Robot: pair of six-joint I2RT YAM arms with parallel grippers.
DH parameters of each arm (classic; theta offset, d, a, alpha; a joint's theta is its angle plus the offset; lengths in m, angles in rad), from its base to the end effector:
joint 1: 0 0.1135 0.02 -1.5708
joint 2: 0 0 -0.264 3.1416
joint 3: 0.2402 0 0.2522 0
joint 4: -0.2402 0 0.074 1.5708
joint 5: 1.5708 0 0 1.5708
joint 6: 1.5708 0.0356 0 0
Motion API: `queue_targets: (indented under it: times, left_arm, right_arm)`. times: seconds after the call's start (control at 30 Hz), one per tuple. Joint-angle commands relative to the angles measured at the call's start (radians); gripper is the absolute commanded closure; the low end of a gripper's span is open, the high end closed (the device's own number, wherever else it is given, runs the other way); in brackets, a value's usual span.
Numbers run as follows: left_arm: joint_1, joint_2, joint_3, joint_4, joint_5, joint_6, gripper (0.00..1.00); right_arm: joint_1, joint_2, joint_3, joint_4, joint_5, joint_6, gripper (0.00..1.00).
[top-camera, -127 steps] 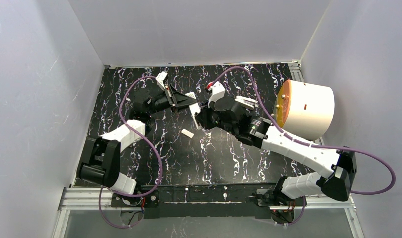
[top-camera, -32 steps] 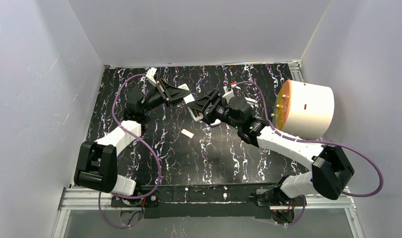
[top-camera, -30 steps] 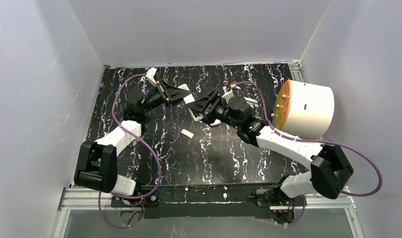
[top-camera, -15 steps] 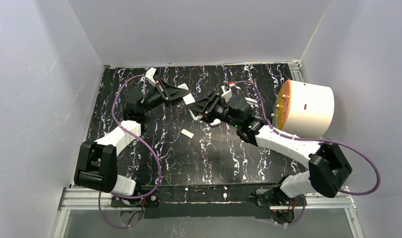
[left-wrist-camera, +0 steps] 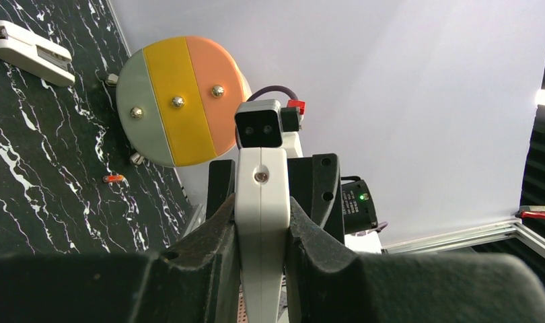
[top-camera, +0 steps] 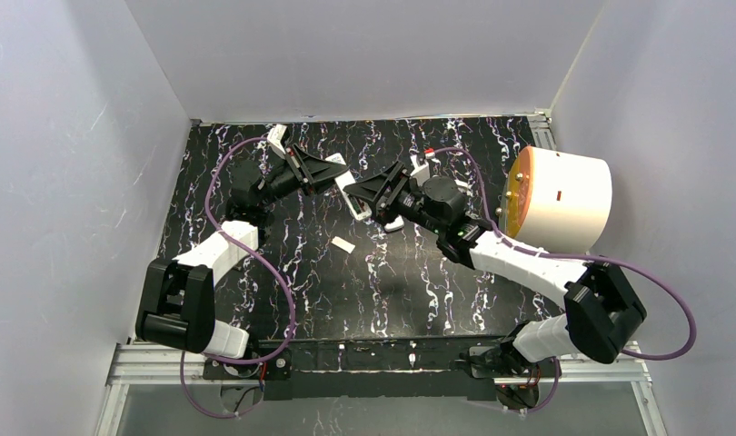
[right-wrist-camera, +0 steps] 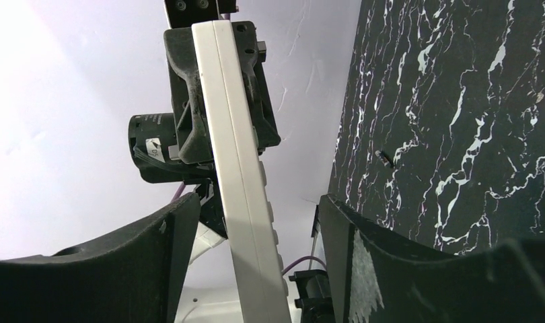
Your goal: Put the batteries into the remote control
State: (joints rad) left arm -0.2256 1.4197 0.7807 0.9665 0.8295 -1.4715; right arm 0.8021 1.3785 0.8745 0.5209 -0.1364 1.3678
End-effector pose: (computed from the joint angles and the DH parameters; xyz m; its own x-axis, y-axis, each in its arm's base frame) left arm 0.2919 -0.0939 0.3081 -0.7966 -0.5066 -0.3300 0.3944 -0.0218 -0.9187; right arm 0.2206 0.2350 0.3087 -0.7877 0.5813 -0.2038 -0.1741 0.1072 0.9789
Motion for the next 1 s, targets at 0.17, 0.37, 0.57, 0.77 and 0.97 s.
queue_targets:
  times: [0.17,0.37,0.57,0.77,0.97]
  left_arm:
    - [0.0,-0.024,0.015,0.043,0.019,0.008,1.0]
    - [0.0,-0.025,0.015,0.043,0.02,0.006,1.0]
    - [0.0,-0.025,0.016,0.043,0.023,0.007,1.0]
    - [0.005,-0.031,-0.003,0.041,0.038,0.05,1.0]
    - [0.045,-0.085,-0.069,-0.022,0.08,0.205,1.0]
  right_arm:
    - [-0.012,-0.063,-0.071,0.139,-0.044,-0.061,0.44]
    - [-0.013,-0.066,-0.08,0.12,-0.045,-0.089,0.61]
    - [-0.012,-0.065,-0.075,0.106,-0.045,-0.119,0.6]
    - [-0.051,-0.108,-0.042,0.043,-0.041,-0.16,0.28]
    - [-0.156,-0.205,0.015,-0.235,-0.005,-0.354,0.25]
